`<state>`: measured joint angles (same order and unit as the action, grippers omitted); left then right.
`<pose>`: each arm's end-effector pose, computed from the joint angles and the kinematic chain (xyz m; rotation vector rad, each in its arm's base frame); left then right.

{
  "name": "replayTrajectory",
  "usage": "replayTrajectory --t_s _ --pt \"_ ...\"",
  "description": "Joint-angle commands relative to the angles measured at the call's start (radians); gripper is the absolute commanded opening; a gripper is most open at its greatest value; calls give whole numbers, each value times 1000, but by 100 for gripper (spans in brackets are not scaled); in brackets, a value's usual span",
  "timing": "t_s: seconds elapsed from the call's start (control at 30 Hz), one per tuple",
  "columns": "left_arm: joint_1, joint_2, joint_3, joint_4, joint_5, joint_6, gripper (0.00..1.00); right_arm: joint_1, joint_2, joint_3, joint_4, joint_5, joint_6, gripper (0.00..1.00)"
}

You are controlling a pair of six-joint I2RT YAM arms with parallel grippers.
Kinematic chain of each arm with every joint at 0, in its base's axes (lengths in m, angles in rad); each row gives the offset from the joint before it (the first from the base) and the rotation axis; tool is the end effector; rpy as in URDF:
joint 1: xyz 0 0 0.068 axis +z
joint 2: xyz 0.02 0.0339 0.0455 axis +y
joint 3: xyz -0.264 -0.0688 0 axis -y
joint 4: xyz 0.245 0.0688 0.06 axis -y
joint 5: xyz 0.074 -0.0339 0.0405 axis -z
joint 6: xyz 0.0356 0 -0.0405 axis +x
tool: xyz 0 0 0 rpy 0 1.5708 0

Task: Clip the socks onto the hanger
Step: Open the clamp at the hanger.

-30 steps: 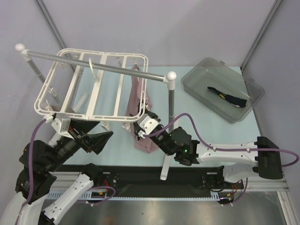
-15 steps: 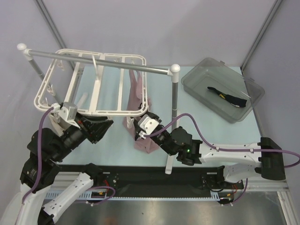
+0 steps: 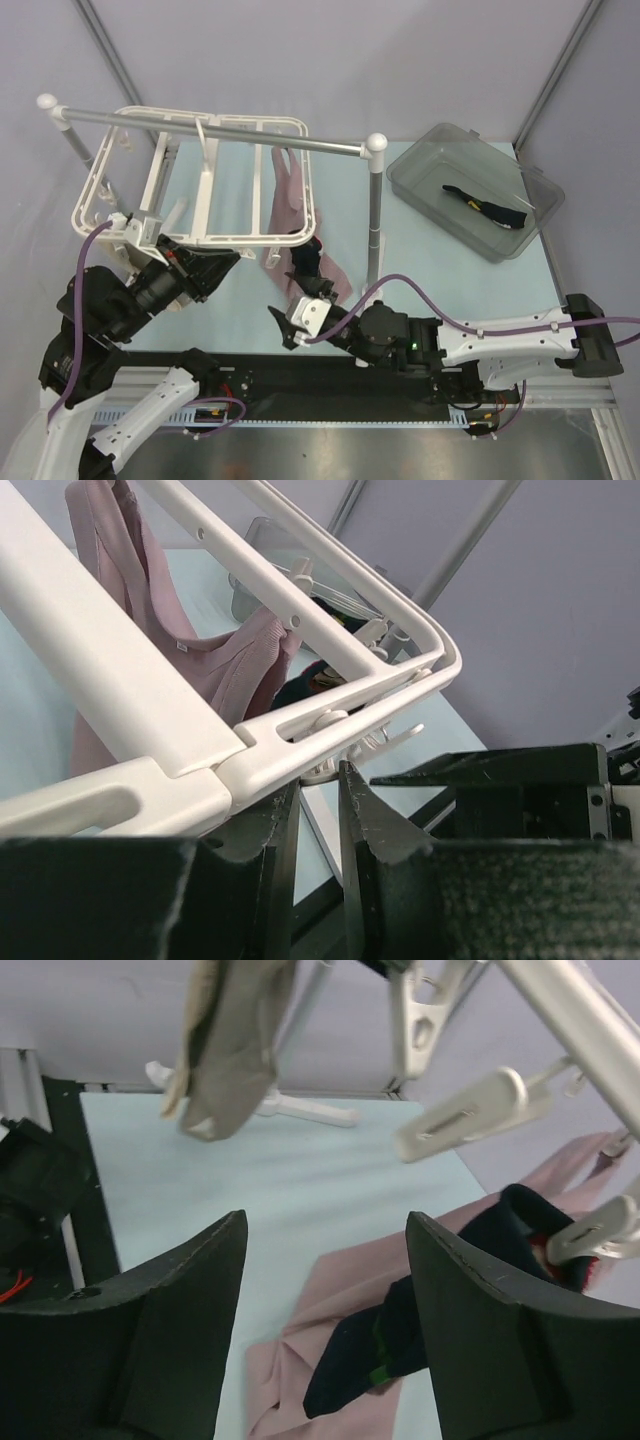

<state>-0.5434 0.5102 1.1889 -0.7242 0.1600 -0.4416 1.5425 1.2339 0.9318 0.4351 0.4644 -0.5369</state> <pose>0.0413 -0.0316 0.4380 0.2146 1.6762 -0.8803 0.0241 0.2888 0.3611 -1.0297 1.0497 0.4875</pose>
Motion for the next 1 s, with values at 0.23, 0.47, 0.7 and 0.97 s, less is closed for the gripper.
replayTrajectory --t_s 0.23,0.47,0.7,0.97 --pt "-4 -12 43 -24 -19 -16 23 74 81 48 184 -138 -92 73" --pt "-4 -27 46 -49 -10 -14 23 8 205 170 244 -98 -155 66" --pt "-4 -44 52 -75 -13 -3 23 -27 226 190 267 -79 -135 58" --pt "-3 -44 84 -109 -20 14 23 -24 233 200 257 -70 -123 52"
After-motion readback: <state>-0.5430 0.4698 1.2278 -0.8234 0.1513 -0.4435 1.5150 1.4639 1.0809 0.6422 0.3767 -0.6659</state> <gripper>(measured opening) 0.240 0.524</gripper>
